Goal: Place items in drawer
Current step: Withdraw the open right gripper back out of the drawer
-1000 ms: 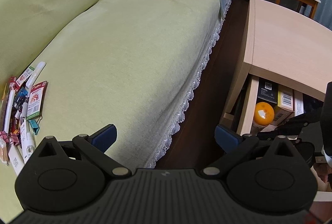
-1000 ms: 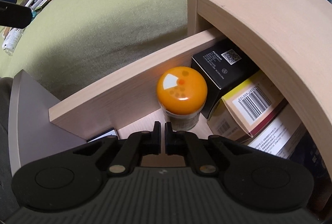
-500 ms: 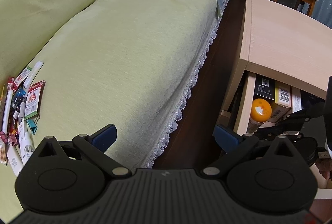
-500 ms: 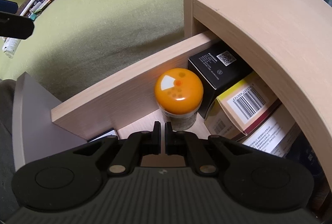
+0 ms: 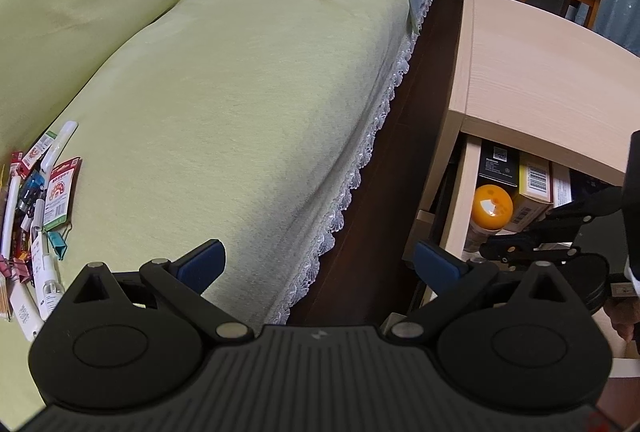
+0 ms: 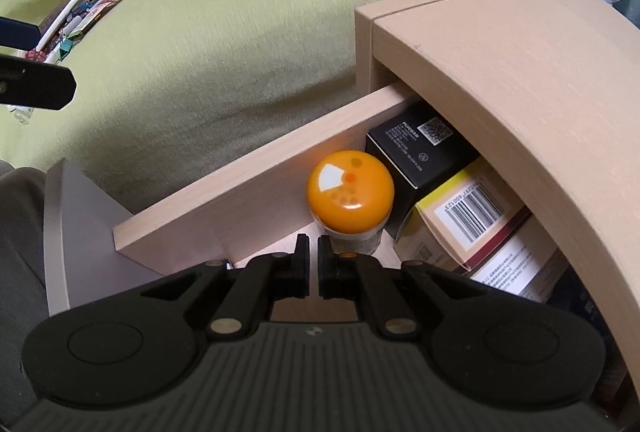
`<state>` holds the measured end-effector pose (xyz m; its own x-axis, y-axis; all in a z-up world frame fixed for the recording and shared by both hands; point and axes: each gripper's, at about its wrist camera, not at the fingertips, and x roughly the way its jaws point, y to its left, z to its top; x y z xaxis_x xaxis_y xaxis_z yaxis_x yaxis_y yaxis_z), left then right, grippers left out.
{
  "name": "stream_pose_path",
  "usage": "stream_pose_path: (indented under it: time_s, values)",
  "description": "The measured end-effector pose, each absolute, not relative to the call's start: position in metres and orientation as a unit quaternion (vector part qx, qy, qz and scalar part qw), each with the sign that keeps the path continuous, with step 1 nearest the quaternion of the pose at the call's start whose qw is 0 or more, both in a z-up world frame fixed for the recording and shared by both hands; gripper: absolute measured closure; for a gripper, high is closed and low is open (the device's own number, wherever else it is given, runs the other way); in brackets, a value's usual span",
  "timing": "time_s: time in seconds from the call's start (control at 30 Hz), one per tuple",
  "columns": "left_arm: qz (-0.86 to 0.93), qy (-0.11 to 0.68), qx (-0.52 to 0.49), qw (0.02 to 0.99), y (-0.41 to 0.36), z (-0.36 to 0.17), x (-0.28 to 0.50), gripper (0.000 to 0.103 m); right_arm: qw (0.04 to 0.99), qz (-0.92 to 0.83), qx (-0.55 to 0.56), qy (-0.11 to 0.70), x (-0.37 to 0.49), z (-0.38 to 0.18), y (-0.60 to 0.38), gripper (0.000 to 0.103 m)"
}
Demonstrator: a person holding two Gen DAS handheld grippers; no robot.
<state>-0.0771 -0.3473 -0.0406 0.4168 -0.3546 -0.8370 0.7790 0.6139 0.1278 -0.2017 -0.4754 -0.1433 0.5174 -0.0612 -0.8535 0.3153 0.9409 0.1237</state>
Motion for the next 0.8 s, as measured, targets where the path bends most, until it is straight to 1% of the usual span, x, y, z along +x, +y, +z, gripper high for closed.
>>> stream_pose_path:
  time_s: [0.07, 0.33, 0.53, 0.8]
  values:
    - [-0.357, 0.406, 0.261, 0.800, -0.347, -0.039, -0.079, 0.002, 0.860, -0.110, 0.126, 0.482, -0.202, -0.144, -0.475, 0.100]
    - [-0.366, 0.400, 0.261, 0.799, -0.340, -0.034, -0.086, 0.002, 0.864, -0.124, 0.118, 0.474, -0.222, -0.116, -0.468, 0.097]
    - [-0.387, 0.395, 0.266, 0.790, -0.338, -0.033, -0.098, 0.002, 0.867, -0.171, 0.134, 0.449, -0.231, -0.100, -0.454, 0.095]
    - [-0.418, 0.402, 0.271, 0.768, -0.335, -0.037, -0.113, 0.002, 0.854, -0.273, 0.178, 0.407, -0.285, -0.082, -0.437, 0.094]
